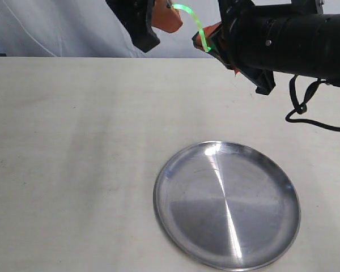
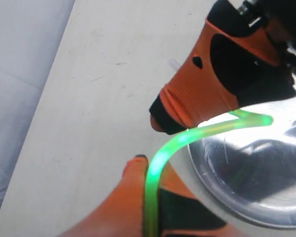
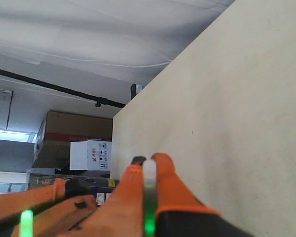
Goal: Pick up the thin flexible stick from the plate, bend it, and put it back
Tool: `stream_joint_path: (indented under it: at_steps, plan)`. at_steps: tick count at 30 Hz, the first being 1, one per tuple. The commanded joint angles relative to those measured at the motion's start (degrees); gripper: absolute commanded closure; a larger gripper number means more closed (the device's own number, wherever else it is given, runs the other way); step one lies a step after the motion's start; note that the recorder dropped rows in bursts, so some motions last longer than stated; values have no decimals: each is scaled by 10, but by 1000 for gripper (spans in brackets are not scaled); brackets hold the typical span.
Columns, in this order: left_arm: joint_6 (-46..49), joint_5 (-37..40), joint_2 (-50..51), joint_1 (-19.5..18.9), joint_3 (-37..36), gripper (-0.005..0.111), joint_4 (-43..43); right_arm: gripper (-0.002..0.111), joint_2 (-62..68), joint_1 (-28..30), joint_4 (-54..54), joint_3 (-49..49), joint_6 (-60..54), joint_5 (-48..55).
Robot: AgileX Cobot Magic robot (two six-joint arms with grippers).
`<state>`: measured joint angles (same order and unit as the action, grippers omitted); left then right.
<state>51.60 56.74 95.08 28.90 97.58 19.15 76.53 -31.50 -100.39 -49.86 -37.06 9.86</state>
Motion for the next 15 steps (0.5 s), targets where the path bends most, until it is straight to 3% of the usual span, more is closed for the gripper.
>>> stream_joint_path:
  at_steps: [1, 15]
  plan:
    - [-5, -12, 8, -3, -5, 107, 5, 109, -10, -5, 4, -7, -2, 36]
    - [-5, -20, 62, -3, -5, 107, 6, 109, -45, -5, 4, -7, -34, 43]
